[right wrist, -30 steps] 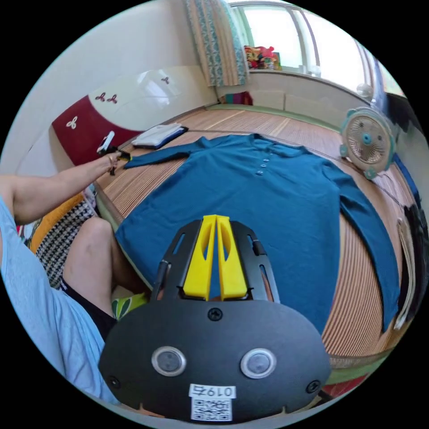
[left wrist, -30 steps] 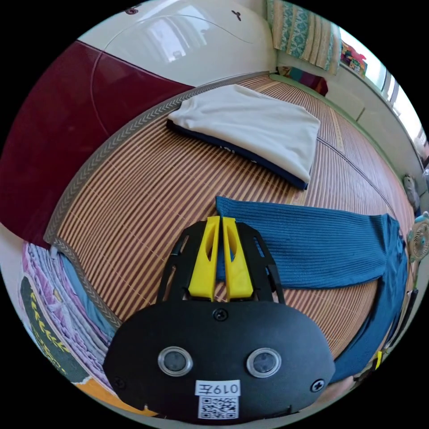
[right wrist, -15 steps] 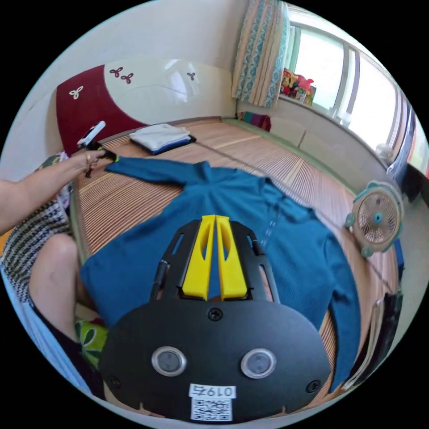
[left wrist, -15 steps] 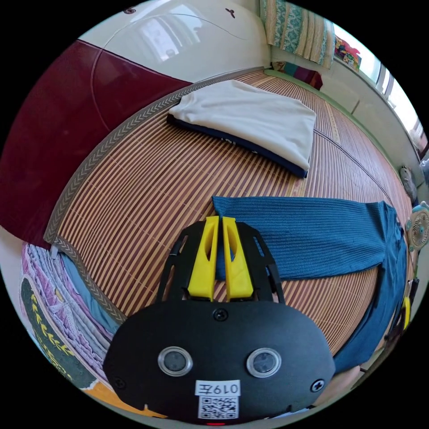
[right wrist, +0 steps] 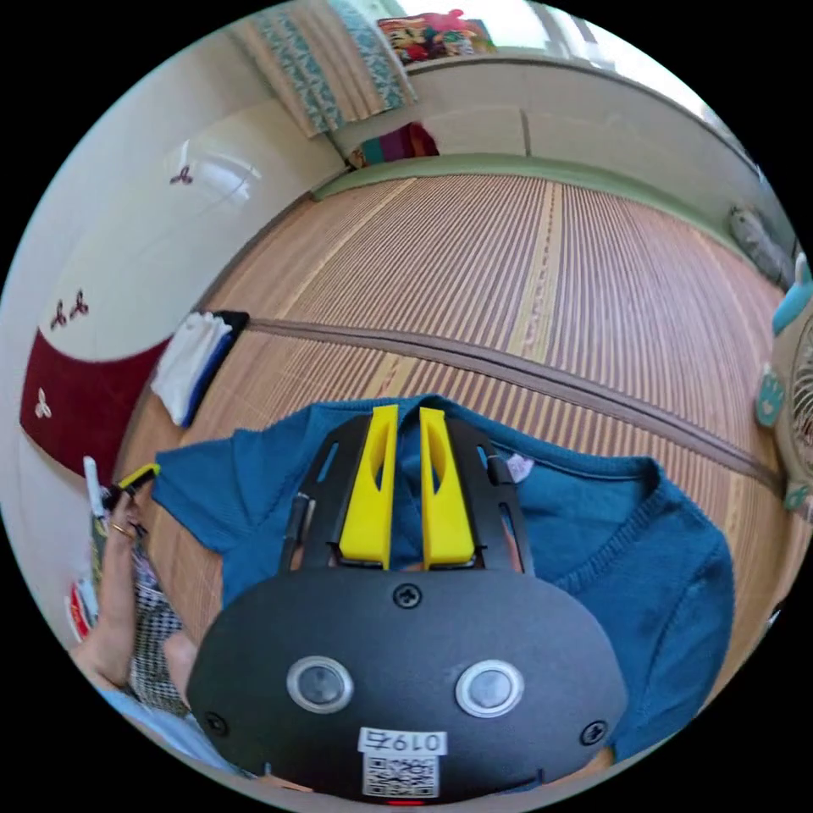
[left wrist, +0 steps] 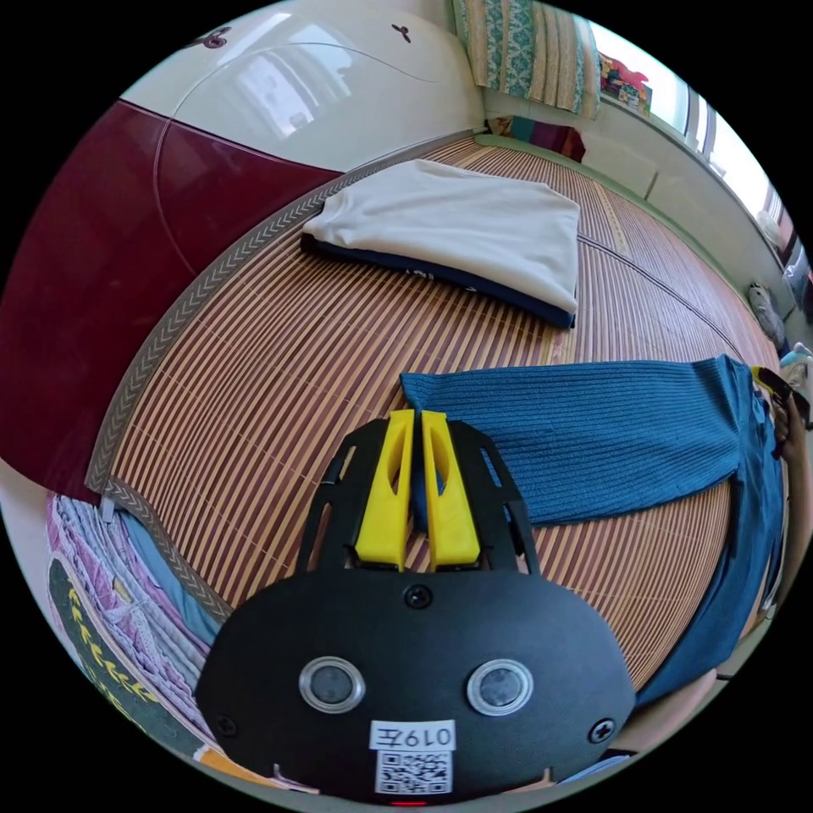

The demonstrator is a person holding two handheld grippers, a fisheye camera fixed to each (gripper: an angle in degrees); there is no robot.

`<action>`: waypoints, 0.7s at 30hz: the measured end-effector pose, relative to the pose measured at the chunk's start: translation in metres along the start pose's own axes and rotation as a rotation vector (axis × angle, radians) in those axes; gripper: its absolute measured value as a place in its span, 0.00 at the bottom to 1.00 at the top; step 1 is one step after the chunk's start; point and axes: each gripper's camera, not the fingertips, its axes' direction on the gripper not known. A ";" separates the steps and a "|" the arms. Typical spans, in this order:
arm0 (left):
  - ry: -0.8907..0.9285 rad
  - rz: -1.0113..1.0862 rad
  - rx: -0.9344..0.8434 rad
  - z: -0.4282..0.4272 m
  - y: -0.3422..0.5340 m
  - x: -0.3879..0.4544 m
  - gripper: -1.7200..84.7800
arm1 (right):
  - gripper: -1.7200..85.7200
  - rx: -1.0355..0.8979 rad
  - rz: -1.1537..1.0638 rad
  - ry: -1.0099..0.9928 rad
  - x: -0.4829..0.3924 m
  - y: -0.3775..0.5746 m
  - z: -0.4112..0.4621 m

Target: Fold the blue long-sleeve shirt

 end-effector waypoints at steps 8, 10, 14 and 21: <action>-0.028 0.025 0.013 0.008 -0.008 0.020 0.04 | 0.03 -0.021 0.204 -0.164 0.049 -0.033 0.020; -0.032 0.025 0.016 0.010 -0.010 0.024 0.04 | 0.02 0.020 0.185 -0.123 0.050 -0.035 0.019; -0.031 -0.003 0.031 0.019 -0.019 0.029 0.04 | 0.01 0.164 0.218 -0.036 0.054 -0.037 0.013; -0.066 -0.021 0.030 0.036 -0.032 0.051 0.04 | 0.02 0.140 0.221 0.026 0.063 -0.041 0.027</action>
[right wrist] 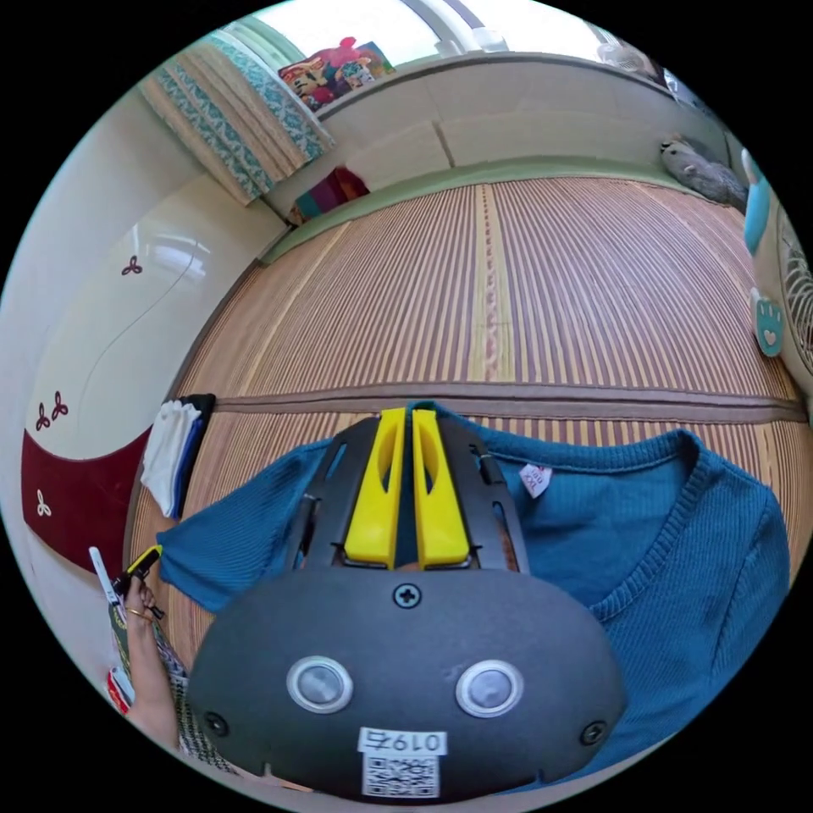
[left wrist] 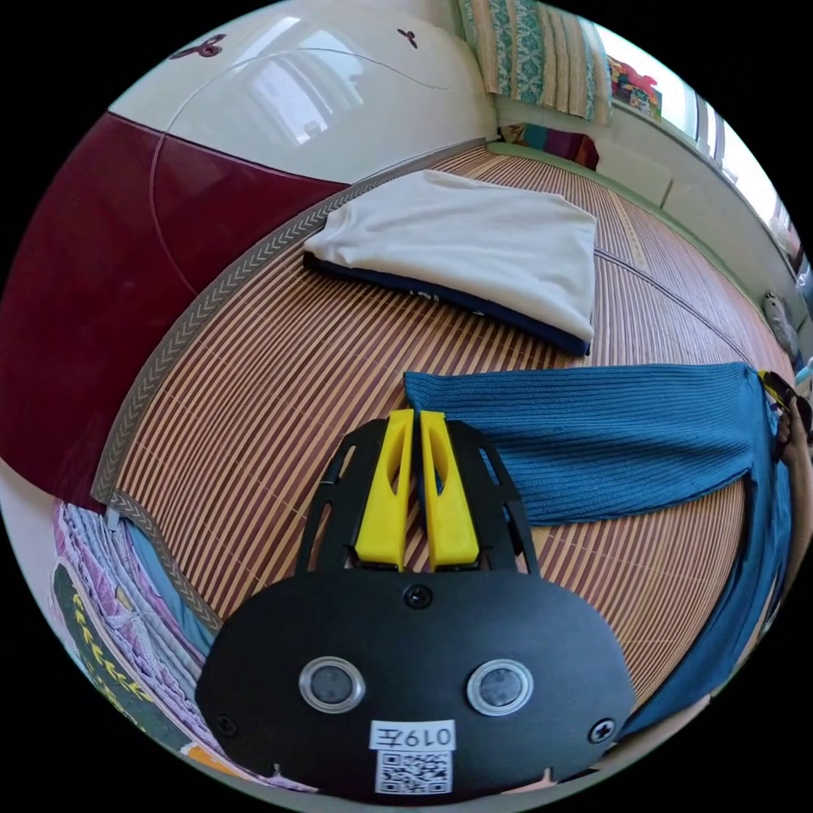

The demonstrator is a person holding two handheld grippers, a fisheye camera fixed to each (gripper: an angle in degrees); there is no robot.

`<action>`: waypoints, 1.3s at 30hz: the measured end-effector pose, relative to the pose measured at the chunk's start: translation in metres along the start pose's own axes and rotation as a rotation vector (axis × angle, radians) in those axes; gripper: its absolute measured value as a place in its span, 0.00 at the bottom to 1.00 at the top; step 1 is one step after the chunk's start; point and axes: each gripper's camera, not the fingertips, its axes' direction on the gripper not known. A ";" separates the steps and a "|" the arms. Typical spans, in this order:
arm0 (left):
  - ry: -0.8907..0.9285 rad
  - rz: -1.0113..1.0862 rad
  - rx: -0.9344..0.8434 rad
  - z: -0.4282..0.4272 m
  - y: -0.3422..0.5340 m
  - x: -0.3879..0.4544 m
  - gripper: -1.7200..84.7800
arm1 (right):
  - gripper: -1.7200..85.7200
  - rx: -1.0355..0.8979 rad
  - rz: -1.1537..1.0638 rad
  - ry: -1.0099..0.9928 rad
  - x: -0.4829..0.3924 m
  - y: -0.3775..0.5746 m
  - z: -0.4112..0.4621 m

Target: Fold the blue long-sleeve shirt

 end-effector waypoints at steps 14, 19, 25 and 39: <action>0.091 -0.077 -0.053 0.037 -0.005 0.022 0.11 | 0.10 -0.114 -0.008 -0.138 0.037 0.007 -0.015; 0.201 -0.159 -0.056 0.050 -0.001 0.018 0.12 | 0.06 0.030 -0.100 -0.203 0.044 0.045 -0.077; 0.273 -0.277 0.008 0.056 0.015 0.008 0.09 | 0.01 0.315 -0.370 0.074 0.060 0.214 -0.201; 0.857 0.595 0.141 -0.007 0.100 0.403 0.04 | 0.12 0.014 -0.264 1.100 0.121 0.528 -0.202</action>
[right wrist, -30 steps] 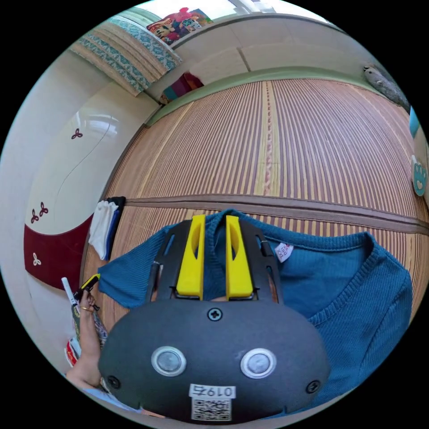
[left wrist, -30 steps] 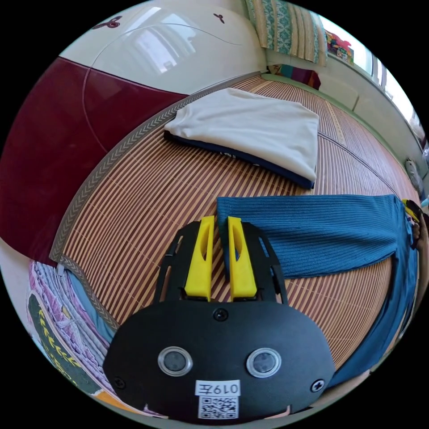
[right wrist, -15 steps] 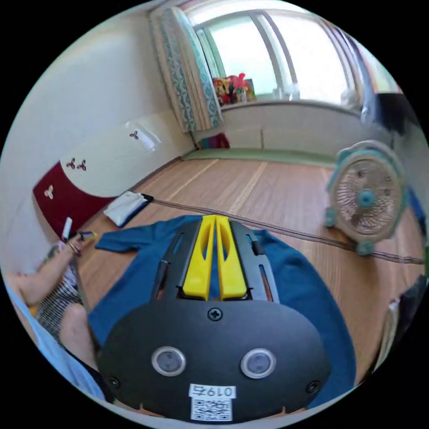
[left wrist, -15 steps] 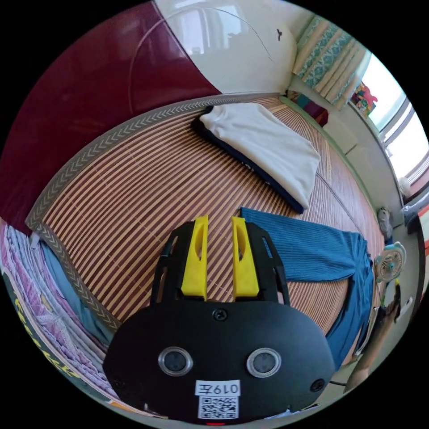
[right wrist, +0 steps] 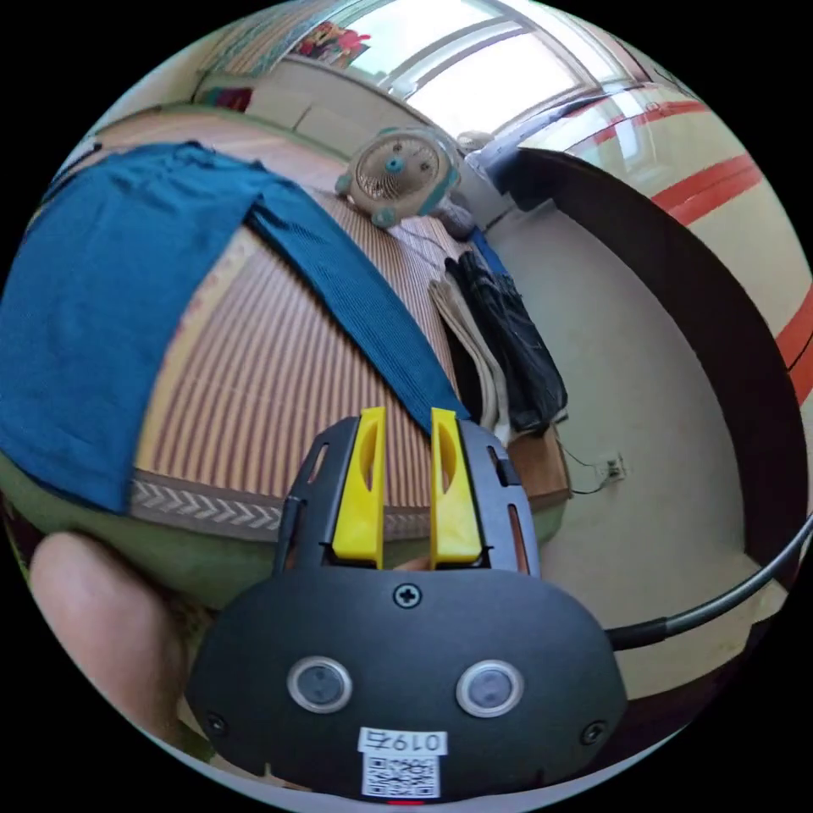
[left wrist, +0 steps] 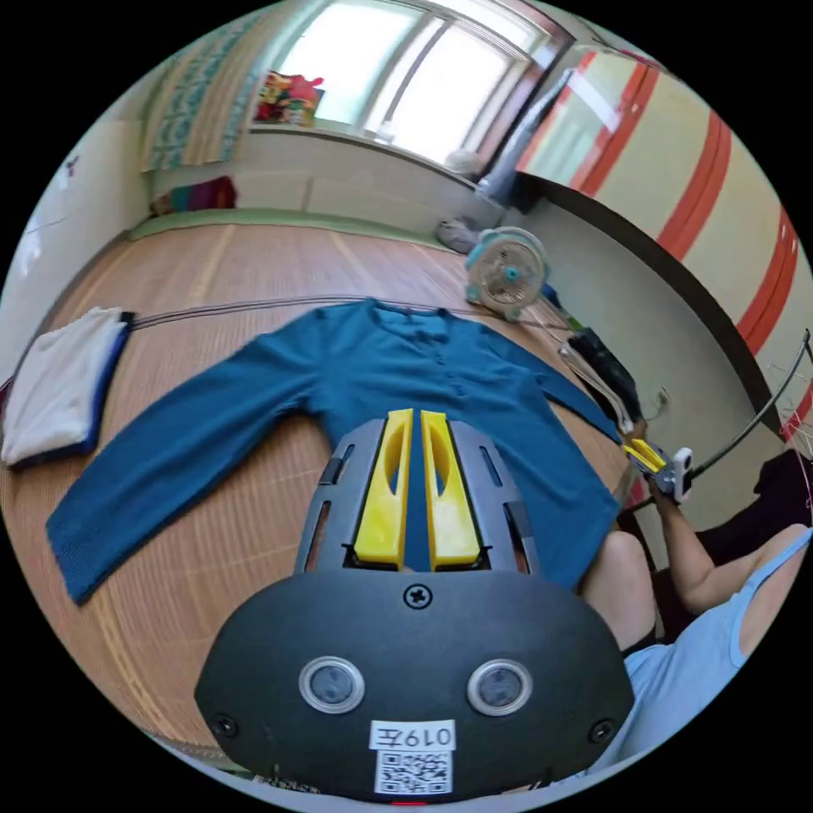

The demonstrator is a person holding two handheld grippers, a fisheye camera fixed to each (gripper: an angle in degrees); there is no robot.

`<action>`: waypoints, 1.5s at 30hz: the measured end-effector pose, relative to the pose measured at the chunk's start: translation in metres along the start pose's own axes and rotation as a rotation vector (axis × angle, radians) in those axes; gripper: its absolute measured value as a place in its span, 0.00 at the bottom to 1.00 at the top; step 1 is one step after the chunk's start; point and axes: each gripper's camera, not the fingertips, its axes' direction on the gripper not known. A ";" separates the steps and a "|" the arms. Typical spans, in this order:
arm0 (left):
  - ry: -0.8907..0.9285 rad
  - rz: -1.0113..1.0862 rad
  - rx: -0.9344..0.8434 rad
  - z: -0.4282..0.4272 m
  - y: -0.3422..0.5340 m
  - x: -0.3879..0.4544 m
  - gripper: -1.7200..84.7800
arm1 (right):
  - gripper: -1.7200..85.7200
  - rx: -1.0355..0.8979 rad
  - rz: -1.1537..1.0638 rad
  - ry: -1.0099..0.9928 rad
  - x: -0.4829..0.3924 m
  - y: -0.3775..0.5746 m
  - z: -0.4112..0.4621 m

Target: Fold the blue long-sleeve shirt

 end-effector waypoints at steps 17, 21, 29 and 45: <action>-0.048 0.134 -0.232 0.380 -0.187 0.172 0.10 | 0.08 -0.139 -0.445 0.067 -0.044 0.020 0.075; -0.187 0.357 -0.265 0.434 -0.206 0.207 0.10 | 0.07 -0.138 -0.430 0.039 -0.046 0.027 0.080; -0.208 0.368 -0.359 0.540 -0.213 0.234 0.06 | 0.01 -0.119 -0.515 0.132 -0.072 0.051 0.103; -0.181 0.341 -0.253 0.594 -0.183 0.244 0.03 | 0.11 -0.165 -0.413 0.327 -0.070 0.133 0.151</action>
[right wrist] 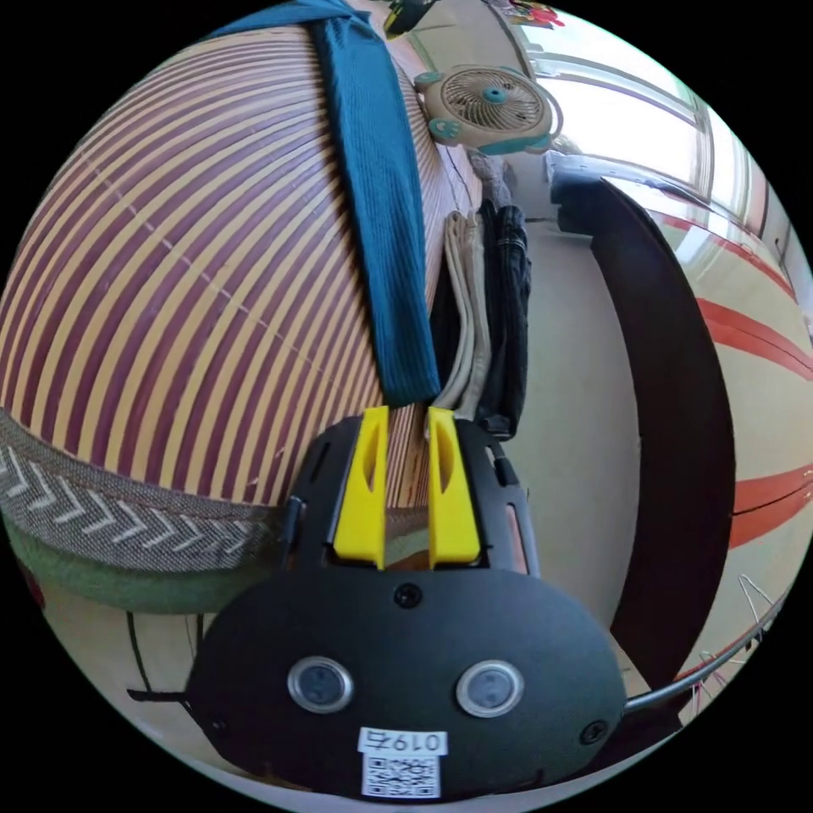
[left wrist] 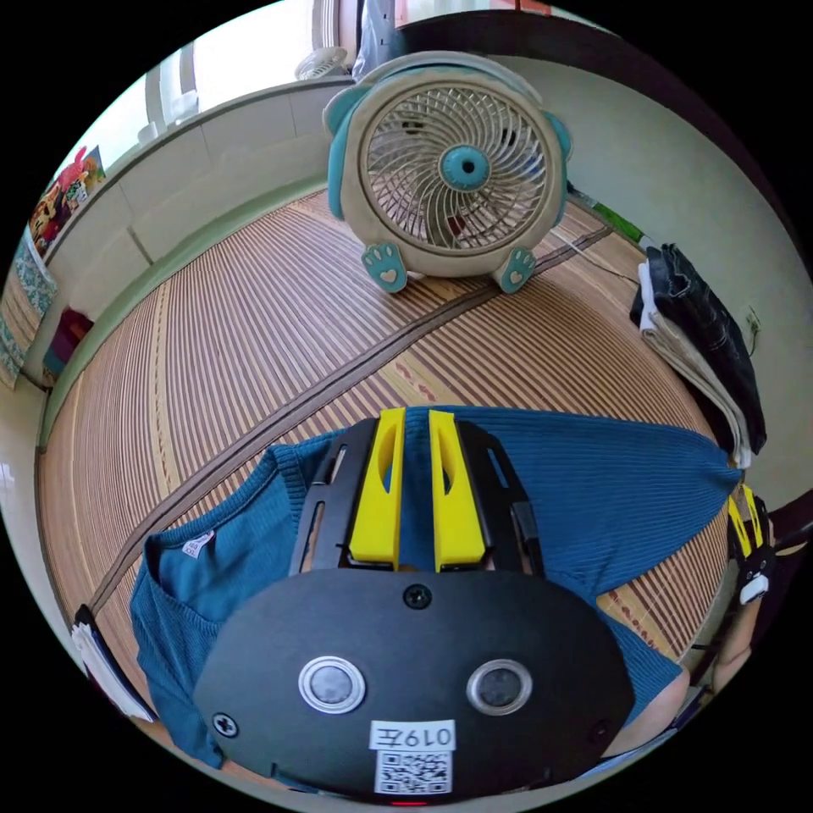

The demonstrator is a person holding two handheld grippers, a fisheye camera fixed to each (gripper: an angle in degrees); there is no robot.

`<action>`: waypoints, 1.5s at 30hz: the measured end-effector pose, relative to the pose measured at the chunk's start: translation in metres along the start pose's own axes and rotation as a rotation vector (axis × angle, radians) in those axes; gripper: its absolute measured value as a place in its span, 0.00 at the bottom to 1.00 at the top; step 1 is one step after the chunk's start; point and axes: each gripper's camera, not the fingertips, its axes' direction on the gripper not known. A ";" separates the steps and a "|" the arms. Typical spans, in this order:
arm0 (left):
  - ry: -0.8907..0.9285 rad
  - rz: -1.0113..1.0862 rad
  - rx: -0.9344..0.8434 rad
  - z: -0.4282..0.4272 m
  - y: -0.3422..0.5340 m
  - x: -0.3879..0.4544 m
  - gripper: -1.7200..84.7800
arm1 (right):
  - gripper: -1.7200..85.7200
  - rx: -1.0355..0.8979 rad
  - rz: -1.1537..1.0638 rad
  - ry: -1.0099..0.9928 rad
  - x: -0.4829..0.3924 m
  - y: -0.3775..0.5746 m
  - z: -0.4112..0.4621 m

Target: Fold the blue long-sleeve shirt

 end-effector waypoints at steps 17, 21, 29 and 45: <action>0.530 0.310 0.192 -0.058 0.168 0.148 0.03 | 0.02 0.032 0.435 -0.750 0.118 0.063 0.140; 0.597 0.281 0.194 -0.065 0.202 0.157 0.03 | 0.06 0.037 0.459 -0.798 0.112 0.072 0.168; 0.626 0.209 0.152 -0.084 0.266 0.127 0.03 | 0.10 0.018 0.457 -0.796 0.077 0.082 0.203; 0.697 0.122 0.107 -0.130 0.354 0.094 0.03 | 0.01 0.056 0.472 -0.576 0.046 0.091 0.178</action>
